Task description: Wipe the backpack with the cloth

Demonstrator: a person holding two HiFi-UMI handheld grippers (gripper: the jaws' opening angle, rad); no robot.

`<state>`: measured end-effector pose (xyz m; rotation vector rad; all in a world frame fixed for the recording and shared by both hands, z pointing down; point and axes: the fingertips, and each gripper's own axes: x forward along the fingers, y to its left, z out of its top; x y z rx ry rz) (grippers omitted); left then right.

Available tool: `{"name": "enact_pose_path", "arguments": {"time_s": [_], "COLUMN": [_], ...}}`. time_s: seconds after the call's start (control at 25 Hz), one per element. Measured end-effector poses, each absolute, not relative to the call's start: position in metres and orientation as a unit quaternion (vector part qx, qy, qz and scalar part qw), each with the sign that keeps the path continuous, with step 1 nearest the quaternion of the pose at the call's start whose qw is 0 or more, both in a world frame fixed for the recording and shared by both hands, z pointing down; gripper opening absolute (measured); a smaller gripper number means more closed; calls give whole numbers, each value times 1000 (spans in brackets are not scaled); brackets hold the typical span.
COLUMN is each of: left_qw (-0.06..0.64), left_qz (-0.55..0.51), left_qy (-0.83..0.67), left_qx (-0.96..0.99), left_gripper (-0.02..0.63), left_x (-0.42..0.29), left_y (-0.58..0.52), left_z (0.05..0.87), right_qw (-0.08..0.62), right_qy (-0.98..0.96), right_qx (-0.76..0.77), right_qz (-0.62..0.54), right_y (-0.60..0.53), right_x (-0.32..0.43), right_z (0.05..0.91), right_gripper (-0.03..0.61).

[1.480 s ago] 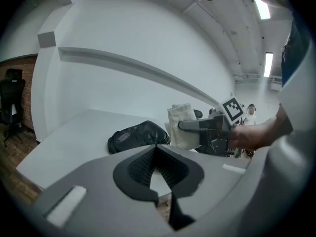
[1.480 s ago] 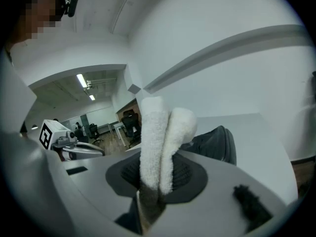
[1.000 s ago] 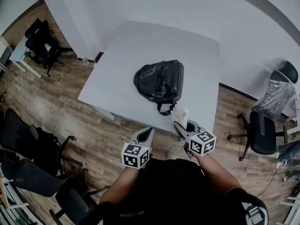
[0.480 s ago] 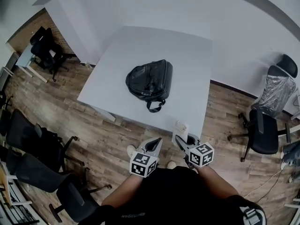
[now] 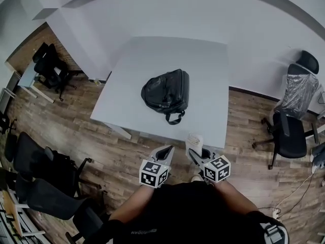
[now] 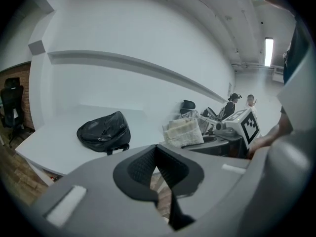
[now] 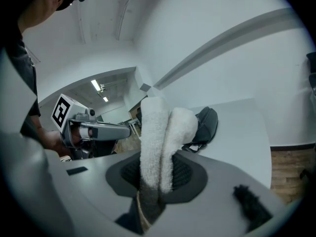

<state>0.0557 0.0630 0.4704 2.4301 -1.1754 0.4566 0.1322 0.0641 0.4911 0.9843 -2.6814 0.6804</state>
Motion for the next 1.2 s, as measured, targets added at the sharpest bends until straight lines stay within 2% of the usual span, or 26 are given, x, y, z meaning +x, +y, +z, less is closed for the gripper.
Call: {"name": "enact_pose_path", "arguments": {"time_s": [0.24,0.52,1.2], "left_qw": [214,239,201], "left_qz": [162,151,151], "left_qy": [-414,-404,-407], "left_qx": [870,870,878], "left_gripper": [6,6,6], "left_x": [6,-11,-4], "left_y": [70,83,92], "left_z": [479,485,474], "right_qw": [94,116,120], "right_qy": [-900,-904,-910], "right_qx": [361,349,349], "right_qz": [227,218,192], "right_y": [72,83,93], "right_x": [91,61,68], "right_z": [490,484,467], "right_gripper": [86,86,86]}}
